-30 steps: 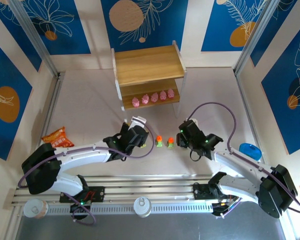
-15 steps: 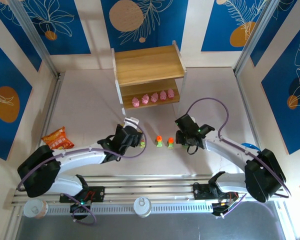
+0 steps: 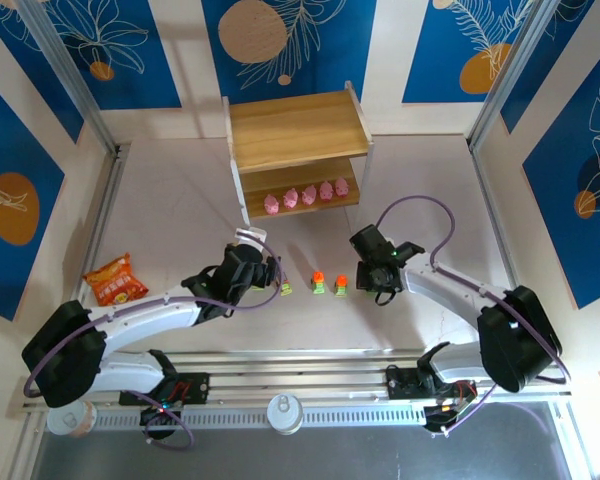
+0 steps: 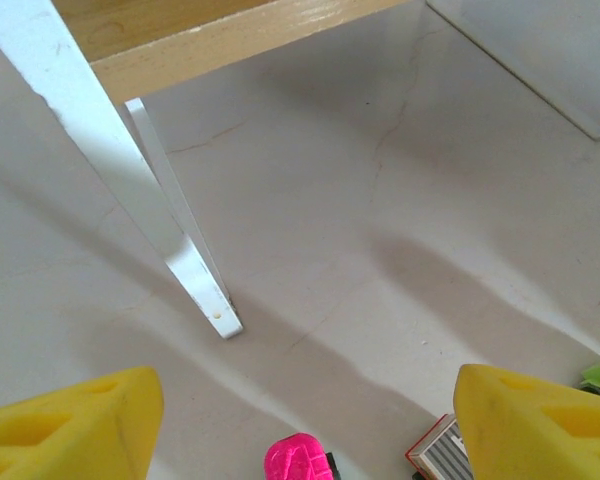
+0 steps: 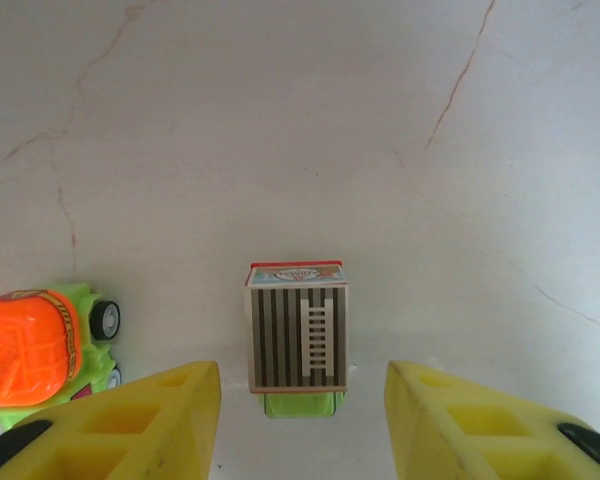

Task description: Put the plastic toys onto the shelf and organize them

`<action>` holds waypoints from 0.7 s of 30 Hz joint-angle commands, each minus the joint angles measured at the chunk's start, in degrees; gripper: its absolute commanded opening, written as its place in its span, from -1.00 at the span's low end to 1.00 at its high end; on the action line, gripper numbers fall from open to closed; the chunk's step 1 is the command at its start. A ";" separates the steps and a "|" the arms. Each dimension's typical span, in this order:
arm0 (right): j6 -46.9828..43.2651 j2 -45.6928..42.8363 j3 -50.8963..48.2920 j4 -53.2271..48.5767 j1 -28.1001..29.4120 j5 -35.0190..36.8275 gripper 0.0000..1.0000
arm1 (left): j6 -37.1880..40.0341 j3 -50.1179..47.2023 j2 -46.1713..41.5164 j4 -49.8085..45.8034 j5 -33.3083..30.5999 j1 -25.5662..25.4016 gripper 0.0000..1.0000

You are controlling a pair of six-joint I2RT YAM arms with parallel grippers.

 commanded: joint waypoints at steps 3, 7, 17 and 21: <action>0.16 2.19 2.55 -1.68 -0.66 -2.13 -0.06 | -1.57 -0.57 -0.60 -0.97 1.93 1.36 0.53; -0.02 2.50 2.64 -1.51 -1.25 -2.77 -0.07 | -1.93 -0.64 -0.55 -0.93 2.78 1.77 0.53; -0.79 6.07 4.43 -1.99 -2.61 -4.65 -0.12 | -2.64 -0.58 0.13 -1.01 4.41 2.77 0.53; -1.06 6.94 4.79 -2.12 -2.95 -5.25 -0.13 | -2.91 -0.57 0.28 -1.02 5.15 3.10 0.53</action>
